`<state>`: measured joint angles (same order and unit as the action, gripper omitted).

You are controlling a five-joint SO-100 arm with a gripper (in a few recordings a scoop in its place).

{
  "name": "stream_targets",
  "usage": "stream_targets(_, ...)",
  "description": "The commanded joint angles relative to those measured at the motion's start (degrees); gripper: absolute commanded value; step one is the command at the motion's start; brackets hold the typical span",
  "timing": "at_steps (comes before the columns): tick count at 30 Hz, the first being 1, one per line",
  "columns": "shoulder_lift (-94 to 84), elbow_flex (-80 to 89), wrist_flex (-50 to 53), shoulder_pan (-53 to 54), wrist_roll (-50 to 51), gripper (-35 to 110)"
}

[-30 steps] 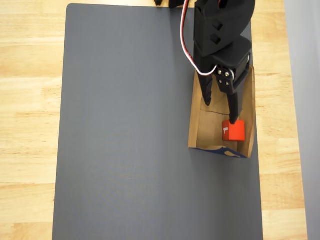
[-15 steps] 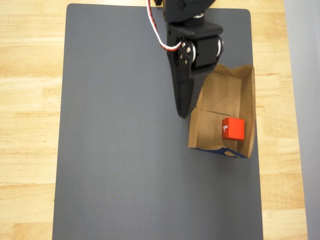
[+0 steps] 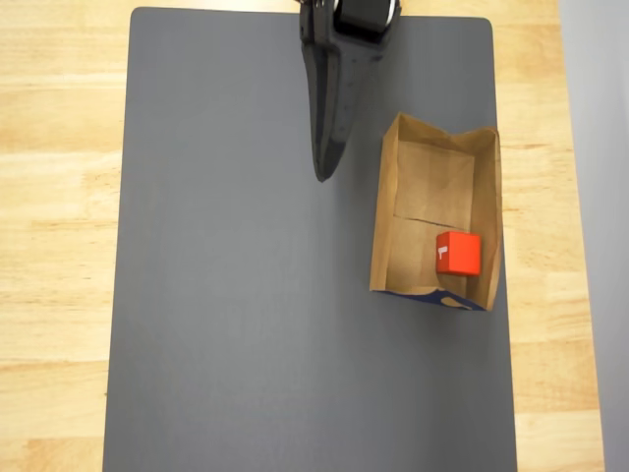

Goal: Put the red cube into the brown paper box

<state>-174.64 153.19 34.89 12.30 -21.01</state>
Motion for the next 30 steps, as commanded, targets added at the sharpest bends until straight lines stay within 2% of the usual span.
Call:
stream_targets(1, -3.5, -0.1, 5.9, -0.8, 1.7, 0)
stream_targets(9, -5.4, -0.1, 18.6, -4.3, 4.0, 0)
stream_targets(16, -5.4, -0.1, 28.0, -4.7, 14.2, 0)
stream_targets(30, -5.4, -0.1, 28.3, -3.9, 15.7, 0)
